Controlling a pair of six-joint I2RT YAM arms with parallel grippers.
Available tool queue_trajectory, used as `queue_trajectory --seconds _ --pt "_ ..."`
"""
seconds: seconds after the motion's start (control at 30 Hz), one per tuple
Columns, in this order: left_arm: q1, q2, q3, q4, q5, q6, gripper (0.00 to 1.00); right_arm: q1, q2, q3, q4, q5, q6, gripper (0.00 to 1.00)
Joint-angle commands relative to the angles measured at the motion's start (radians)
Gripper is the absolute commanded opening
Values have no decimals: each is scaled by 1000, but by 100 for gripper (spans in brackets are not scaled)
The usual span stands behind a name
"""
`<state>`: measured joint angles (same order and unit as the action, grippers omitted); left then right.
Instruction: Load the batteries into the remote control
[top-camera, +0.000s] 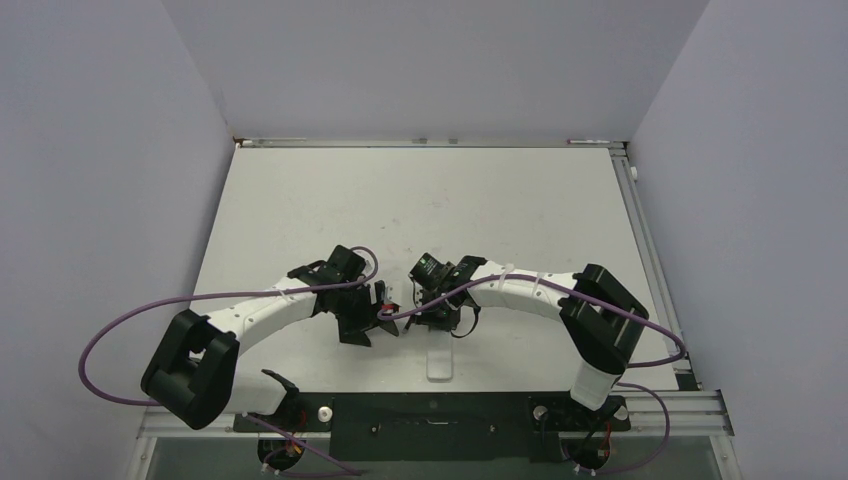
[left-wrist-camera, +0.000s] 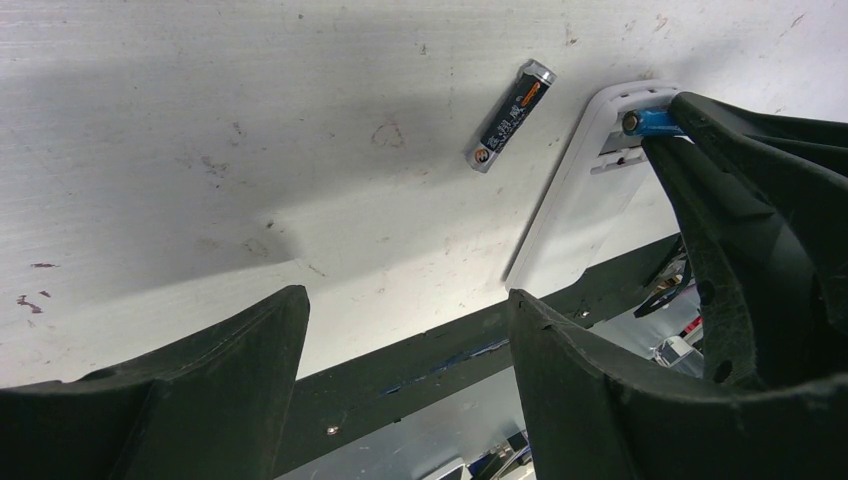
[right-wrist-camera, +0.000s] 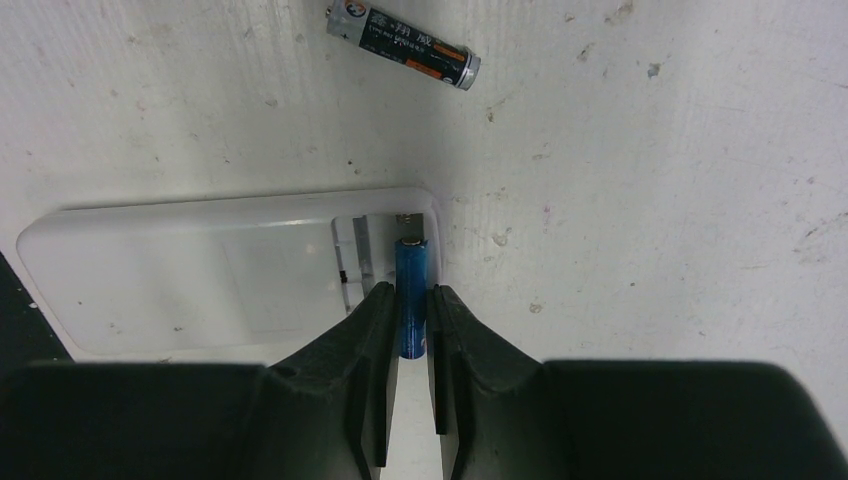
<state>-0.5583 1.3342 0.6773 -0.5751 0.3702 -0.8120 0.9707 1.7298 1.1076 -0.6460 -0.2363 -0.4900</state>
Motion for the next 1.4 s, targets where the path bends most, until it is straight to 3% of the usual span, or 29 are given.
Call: queue_trajectory --seconds 0.0,0.93,1.37 --pt "1 -37 7 33 25 -13 70 17 9 28 1 -9 -16 18" --pt "1 -42 6 45 30 -23 70 23 -8 29 16 -2 0 20" --pt "1 -30 -1 66 45 -28 71 -3 -103 8 85 -7 51 24"
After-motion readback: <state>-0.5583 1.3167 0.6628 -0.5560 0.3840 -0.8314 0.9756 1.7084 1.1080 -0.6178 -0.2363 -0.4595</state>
